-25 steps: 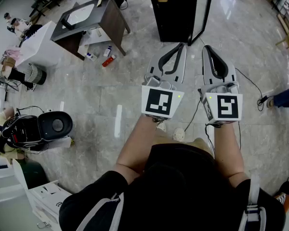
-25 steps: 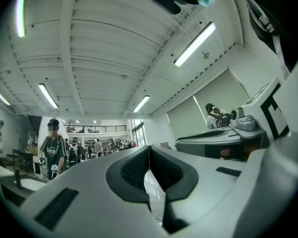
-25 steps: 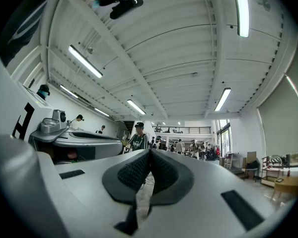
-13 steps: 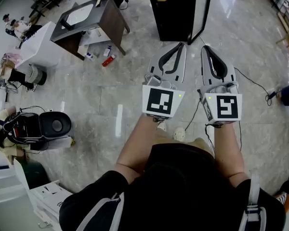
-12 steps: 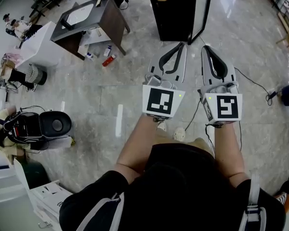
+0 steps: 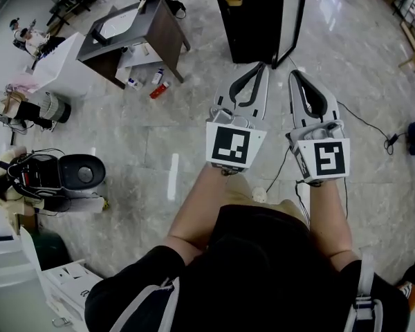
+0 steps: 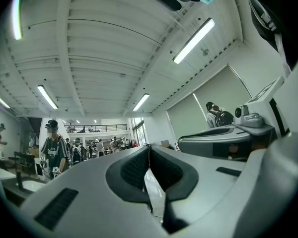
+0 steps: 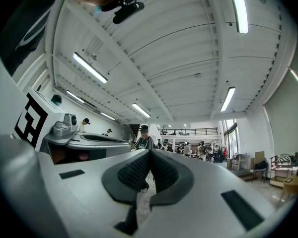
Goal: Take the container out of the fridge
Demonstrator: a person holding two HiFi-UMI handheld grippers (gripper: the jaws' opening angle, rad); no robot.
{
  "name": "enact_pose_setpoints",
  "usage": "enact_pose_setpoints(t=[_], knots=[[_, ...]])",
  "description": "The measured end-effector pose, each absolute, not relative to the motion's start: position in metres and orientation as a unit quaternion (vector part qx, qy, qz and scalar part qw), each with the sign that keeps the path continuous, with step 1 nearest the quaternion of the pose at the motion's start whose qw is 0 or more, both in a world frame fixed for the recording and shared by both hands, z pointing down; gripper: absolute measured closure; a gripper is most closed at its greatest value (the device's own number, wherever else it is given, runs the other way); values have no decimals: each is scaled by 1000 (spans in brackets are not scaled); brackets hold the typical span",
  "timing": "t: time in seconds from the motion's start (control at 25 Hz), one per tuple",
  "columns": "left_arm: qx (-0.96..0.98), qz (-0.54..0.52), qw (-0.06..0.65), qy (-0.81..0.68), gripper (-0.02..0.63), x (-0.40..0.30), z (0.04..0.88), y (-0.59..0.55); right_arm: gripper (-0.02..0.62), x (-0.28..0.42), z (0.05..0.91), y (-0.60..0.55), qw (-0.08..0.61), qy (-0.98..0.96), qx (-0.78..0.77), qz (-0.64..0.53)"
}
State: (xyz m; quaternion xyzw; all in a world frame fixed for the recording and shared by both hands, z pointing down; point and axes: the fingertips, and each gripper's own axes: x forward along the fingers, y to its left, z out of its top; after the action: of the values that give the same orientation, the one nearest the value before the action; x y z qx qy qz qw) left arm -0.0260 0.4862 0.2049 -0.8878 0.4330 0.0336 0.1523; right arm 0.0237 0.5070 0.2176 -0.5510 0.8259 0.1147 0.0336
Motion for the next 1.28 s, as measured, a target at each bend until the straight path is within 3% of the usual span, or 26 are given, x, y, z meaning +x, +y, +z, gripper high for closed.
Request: enact_pose_setpoints(t=[0.76, 1.28], knots=[[-888, 45, 176, 422, 581, -13, 211, 369, 561, 49, 230, 398, 13, 824, -547, 148], [-892, 15, 204, 402, 581, -20, 222, 118, 561, 29, 234, 147, 2, 811, -563, 157]])
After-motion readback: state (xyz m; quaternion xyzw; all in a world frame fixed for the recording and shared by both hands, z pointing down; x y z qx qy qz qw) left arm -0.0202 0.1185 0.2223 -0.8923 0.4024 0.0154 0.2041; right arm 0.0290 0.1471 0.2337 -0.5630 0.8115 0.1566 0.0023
